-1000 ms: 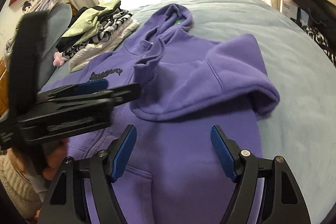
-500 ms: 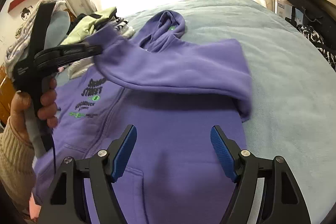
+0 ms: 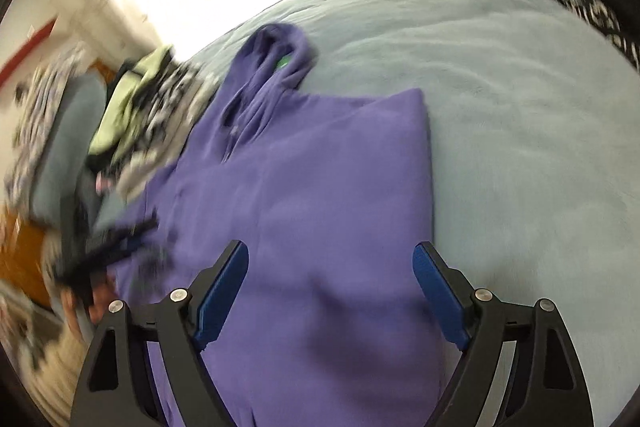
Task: Fold large clothes
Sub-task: 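Grasp the folded sleeve cuff with the left tool and pull it straight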
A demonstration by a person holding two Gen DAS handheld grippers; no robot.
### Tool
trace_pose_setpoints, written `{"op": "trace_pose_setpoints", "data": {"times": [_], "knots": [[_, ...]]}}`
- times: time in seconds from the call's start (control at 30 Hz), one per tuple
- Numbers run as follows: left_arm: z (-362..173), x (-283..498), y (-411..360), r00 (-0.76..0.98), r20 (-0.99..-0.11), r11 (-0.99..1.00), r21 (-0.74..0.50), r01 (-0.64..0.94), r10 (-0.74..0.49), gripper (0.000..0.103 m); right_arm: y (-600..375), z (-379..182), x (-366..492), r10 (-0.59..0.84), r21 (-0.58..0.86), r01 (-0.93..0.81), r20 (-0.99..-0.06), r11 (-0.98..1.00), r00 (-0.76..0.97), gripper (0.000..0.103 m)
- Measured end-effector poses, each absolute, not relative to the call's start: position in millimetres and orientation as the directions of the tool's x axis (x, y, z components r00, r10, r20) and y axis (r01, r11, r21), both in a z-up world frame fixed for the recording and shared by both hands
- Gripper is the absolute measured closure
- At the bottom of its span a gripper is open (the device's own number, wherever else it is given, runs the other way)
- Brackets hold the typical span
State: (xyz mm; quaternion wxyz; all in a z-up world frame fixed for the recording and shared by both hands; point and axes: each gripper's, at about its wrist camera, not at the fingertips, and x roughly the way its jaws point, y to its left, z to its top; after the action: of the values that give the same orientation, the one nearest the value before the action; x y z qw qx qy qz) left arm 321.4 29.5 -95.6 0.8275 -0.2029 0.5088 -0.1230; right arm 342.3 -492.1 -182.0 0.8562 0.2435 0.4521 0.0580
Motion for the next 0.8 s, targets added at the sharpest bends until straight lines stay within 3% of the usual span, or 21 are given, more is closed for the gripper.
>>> {"op": "trace_pose_setpoints", "data": {"times": [0.2,0.3,0.33,0.37,0.4,0.5,0.63,0.7,0.77,0.8], "knots": [[-111,350,15,0.42,-0.84,0.923,-0.384,-0.013,-0.344,0.041,-535,-216,418,0.309,0.521,0.259,-0.764,0.813,0.566,0.022],[-108,357,11,0.444,-0.848,0.945,-0.326,-0.011,-0.288,0.068,-541,-238,445,0.35,0.54,0.283,-0.783,0.792,0.514,0.055],[-106,359,9,0.45,-0.849,0.949,-0.314,-0.006,-0.278,0.084,-538,-240,450,0.347,0.525,0.275,-0.793,0.805,0.5,0.081],[-104,363,7,0.454,-0.85,0.954,-0.3,0.003,-0.269,0.099,-536,-236,452,0.313,0.491,0.263,-0.802,0.831,0.508,0.086],[-100,365,6,0.474,-0.845,0.96,-0.28,0.006,-0.249,0.101,-534,-226,451,0.277,0.467,0.245,-0.79,0.85,0.547,0.088],[-93,369,3,0.524,-0.824,0.972,-0.234,0.028,-0.213,0.101,-534,-223,441,0.205,0.442,0.267,-0.766,0.856,0.61,0.09],[-118,378,0,0.484,-0.862,0.985,-0.174,-0.004,-0.151,0.099,-541,-238,445,0.235,0.468,0.304,-0.788,0.83,0.569,0.09],[-114,376,4,0.493,-0.853,0.978,-0.21,-0.017,-0.174,0.099,-544,-232,442,0.274,0.499,0.311,-0.788,0.809,0.552,0.079],[-110,374,9,0.479,-0.855,0.971,-0.238,-0.019,-0.2,0.09,-544,-220,429,0.287,0.505,0.297,-0.784,0.81,0.55,0.053],[-108,371,13,0.472,-0.857,0.969,-0.248,-0.02,-0.209,0.087,-541,-215,417,0.282,0.494,0.283,-0.785,0.822,0.552,0.048]]}}
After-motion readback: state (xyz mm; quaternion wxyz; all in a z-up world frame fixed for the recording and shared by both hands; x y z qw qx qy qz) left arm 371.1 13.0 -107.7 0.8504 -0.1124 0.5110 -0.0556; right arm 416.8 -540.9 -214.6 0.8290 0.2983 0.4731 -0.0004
